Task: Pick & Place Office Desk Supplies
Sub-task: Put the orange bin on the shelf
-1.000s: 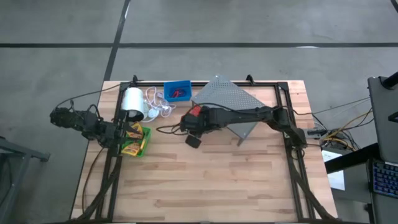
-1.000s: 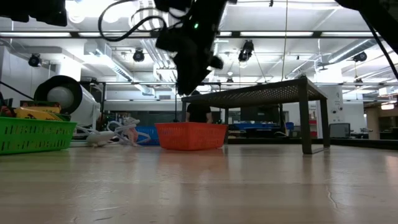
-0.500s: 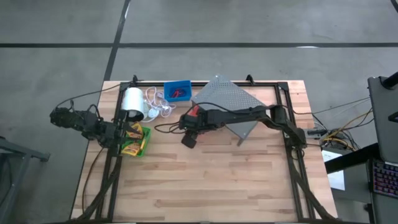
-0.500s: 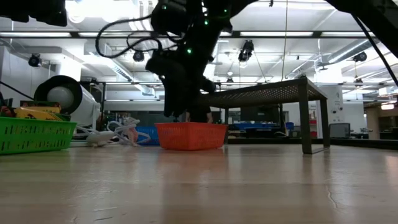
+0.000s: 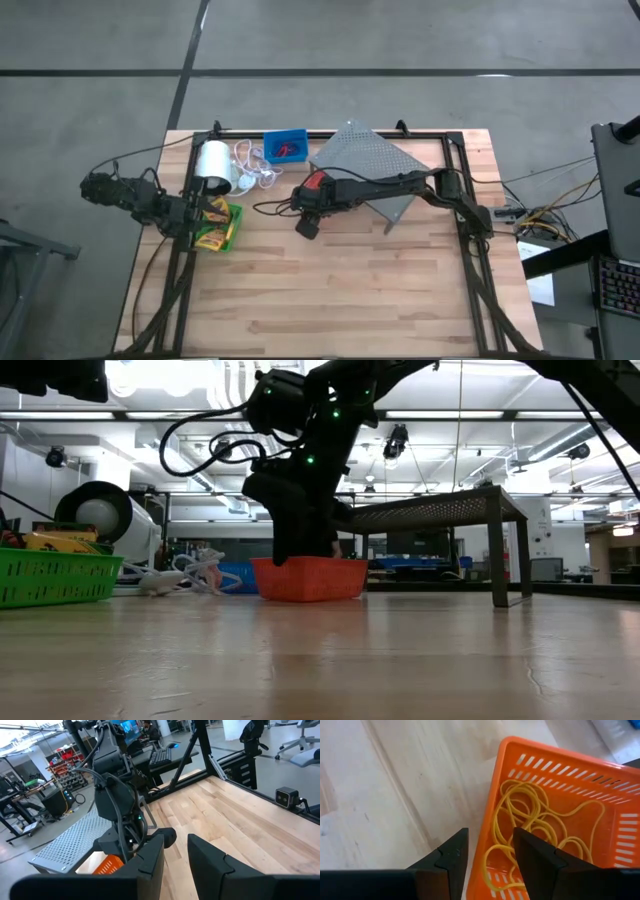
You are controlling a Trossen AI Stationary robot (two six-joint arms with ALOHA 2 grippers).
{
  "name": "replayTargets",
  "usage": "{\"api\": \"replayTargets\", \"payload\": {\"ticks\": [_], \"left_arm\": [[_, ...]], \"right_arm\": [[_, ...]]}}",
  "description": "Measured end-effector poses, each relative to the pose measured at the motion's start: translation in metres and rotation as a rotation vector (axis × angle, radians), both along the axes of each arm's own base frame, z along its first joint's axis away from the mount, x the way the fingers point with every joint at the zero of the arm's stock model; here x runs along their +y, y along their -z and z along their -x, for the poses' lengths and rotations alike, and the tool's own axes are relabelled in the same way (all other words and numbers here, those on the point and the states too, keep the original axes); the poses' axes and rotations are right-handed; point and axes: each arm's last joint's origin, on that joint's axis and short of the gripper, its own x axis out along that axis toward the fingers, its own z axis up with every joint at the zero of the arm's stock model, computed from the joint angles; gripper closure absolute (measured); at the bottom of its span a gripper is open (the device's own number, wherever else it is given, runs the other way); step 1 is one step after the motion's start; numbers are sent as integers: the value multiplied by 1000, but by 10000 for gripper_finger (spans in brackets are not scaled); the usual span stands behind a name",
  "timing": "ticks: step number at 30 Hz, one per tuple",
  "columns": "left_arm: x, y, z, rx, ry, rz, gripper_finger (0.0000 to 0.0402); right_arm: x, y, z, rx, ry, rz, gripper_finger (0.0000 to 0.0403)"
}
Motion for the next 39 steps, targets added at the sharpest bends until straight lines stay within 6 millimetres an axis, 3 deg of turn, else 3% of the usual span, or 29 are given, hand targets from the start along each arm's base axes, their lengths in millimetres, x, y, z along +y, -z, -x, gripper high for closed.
{"api": "replayTargets", "payload": {"ticks": [10,27,39], "left_arm": [[0,0,0,0,0,0,311],[0,0,0,0,0,0,311],[0,0,0,0,0,0,311]], "right_arm": [[-1,2,2,16,-3,0,266],[-1,3,2,18,-22,-41,384],[3,1,1,9,-50,-85,392]]}}
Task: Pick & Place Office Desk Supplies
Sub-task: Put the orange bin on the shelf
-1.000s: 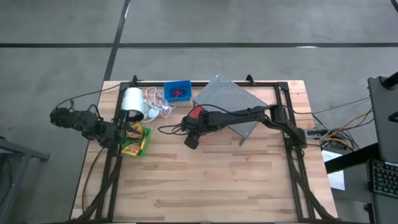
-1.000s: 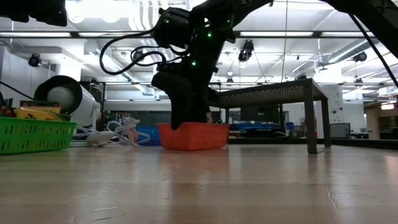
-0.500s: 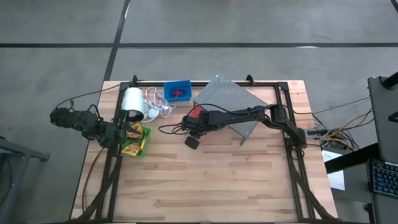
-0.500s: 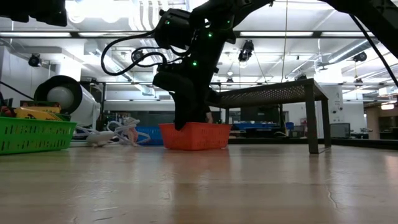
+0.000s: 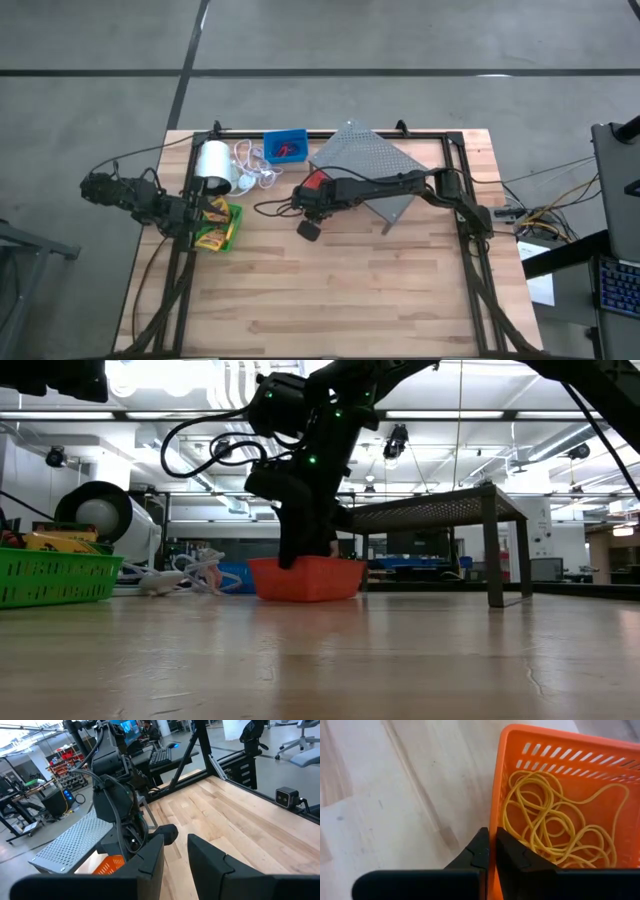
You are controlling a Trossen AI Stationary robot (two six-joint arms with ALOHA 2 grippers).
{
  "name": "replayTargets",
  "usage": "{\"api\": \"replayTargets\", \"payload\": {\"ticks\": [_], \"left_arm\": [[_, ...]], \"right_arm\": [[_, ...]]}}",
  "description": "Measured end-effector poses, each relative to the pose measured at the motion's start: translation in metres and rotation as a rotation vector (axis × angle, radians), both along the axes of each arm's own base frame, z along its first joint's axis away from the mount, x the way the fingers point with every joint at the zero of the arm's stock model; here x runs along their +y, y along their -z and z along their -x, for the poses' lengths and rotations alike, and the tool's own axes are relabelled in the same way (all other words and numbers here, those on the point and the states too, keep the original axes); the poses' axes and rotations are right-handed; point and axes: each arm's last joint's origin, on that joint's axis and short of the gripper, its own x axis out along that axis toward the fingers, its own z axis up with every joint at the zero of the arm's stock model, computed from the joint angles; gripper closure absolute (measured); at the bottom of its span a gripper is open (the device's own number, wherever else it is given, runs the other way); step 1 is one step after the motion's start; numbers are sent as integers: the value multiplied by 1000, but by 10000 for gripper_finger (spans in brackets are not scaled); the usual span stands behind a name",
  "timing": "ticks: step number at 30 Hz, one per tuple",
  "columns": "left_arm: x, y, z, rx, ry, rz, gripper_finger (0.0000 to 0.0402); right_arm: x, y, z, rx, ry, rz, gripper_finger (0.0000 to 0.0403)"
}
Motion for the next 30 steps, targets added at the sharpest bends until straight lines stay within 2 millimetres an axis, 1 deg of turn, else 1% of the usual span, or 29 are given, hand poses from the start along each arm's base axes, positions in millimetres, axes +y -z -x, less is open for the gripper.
{"api": "replayTargets", "payload": {"ticks": [3,5,8,11,21,30], "left_arm": [[0,0,0,0,0,0,311],[0,0,0,0,0,0,311],[0,0,0,0,0,0,311],[0,0,0,0,0,0,311],[0,0,0,0,0,0,311],[0,0,0,0,0,0,311]], "right_arm": [[4,-4,-2,-16,-31,-22,393],[9,-9,-5,-33,-71,-28,393],[18,-16,-9,-73,-134,-89,393],[26,-23,-11,-93,-161,-117,393],[37,-48,-17,-145,-197,-113,392],[55,-74,-19,-175,-290,-69,393]]}}
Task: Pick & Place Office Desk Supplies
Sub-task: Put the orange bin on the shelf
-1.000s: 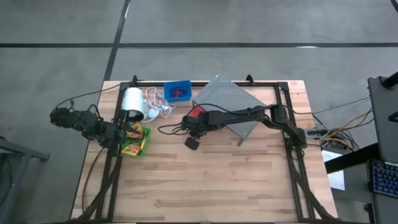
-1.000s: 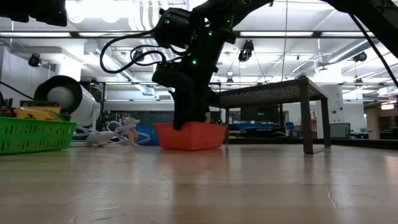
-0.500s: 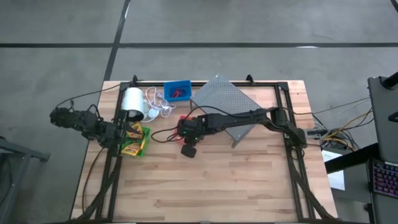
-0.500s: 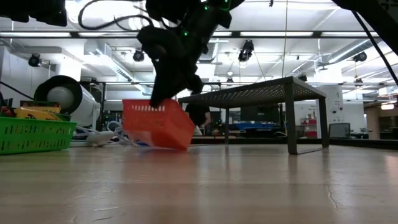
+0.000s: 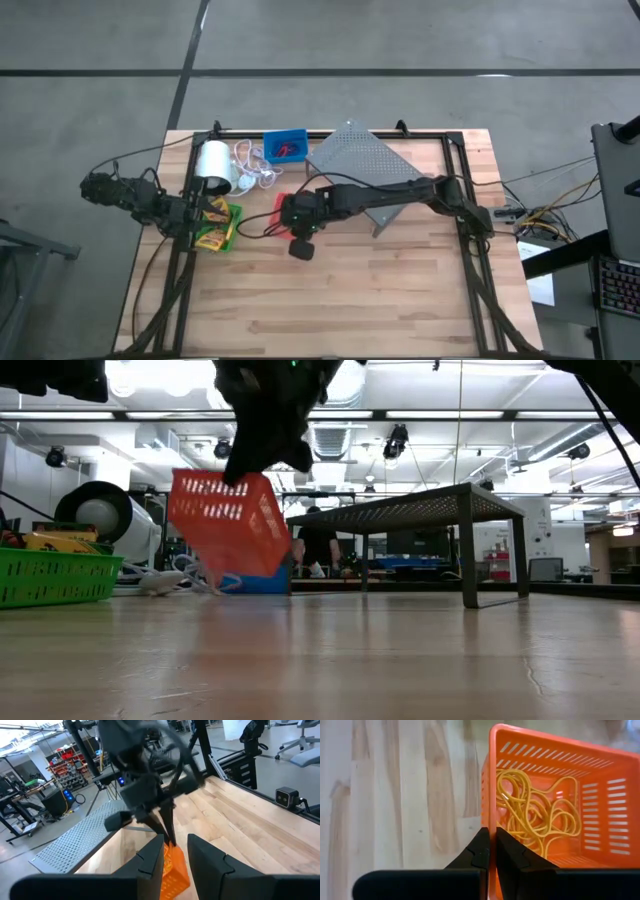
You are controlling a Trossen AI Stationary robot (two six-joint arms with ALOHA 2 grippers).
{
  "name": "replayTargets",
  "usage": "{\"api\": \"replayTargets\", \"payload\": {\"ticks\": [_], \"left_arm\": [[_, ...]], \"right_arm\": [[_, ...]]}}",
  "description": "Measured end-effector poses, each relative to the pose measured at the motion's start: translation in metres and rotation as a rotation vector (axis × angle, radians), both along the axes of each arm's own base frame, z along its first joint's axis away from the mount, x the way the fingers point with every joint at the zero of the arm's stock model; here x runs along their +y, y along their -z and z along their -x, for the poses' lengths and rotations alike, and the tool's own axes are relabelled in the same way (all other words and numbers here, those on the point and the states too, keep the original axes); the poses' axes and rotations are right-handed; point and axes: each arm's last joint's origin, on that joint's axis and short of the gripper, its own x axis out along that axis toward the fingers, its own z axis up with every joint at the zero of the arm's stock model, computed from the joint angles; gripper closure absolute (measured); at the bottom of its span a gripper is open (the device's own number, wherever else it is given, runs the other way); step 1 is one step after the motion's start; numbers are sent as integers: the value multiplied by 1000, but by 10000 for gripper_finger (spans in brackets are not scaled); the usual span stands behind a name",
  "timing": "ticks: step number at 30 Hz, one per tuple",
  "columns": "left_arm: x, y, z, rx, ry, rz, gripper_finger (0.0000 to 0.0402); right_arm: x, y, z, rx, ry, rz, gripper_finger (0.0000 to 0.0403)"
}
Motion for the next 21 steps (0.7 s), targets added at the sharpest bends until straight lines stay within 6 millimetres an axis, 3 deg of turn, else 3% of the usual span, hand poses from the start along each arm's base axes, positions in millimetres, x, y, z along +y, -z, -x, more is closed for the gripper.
{"api": "replayTargets", "payload": {"ticks": [11,16,21], "left_arm": [[0,0,0,1,0,0,311],[0,0,0,1,0,-1,311],[0,0,0,3,0,-1,311]], "right_arm": [[18,-54,14,2,-6,217,394],[25,-77,30,59,55,310,394],[22,-94,52,111,163,287,394]]}}
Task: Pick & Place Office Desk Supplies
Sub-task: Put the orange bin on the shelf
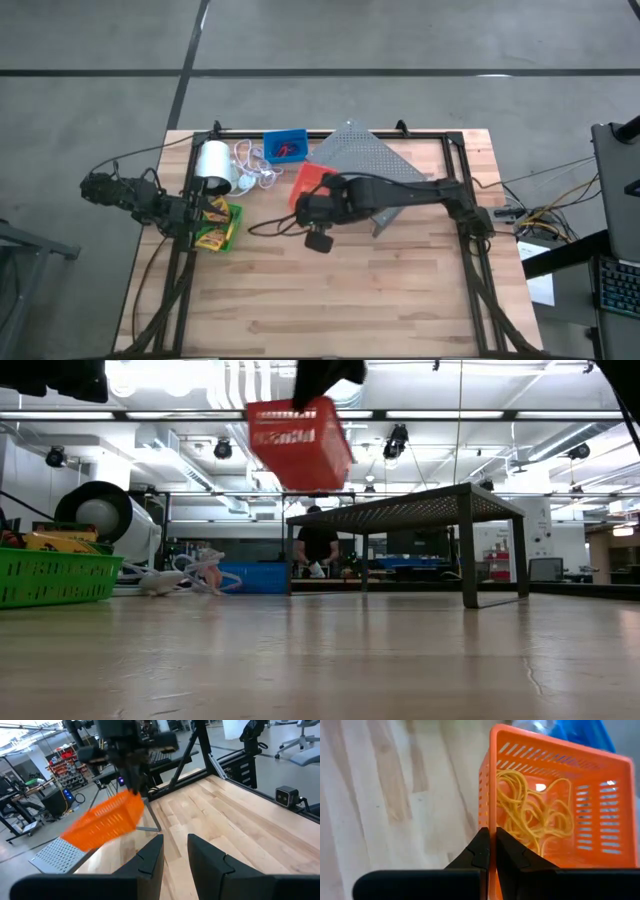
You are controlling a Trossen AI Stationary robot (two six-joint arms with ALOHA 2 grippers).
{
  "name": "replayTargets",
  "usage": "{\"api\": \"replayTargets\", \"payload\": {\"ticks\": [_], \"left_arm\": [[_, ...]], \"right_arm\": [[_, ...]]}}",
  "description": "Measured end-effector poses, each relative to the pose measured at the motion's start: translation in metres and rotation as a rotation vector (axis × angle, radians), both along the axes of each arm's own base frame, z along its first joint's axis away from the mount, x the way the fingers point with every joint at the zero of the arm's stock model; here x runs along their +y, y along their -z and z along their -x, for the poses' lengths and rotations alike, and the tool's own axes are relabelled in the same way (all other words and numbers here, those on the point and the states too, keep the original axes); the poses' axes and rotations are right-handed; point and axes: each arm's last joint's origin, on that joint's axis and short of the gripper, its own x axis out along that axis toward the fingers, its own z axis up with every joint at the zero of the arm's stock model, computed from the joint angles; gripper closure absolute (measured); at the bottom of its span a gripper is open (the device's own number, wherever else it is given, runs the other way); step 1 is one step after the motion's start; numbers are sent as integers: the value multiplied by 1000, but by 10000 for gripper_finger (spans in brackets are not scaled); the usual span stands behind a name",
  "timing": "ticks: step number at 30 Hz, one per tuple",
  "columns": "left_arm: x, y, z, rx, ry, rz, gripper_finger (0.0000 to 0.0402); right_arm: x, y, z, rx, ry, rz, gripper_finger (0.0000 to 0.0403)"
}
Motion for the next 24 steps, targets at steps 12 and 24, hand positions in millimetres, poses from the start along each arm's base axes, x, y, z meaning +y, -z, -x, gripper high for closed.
{"api": "replayTargets", "payload": {"ticks": [12,24], "left_arm": [[0,1,0,6,0,-2,311],[0,1,0,12,0,-4,311]], "right_arm": [[-9,-36,51,60,207,17,392],[-7,-33,85,72,321,7,390]]}}
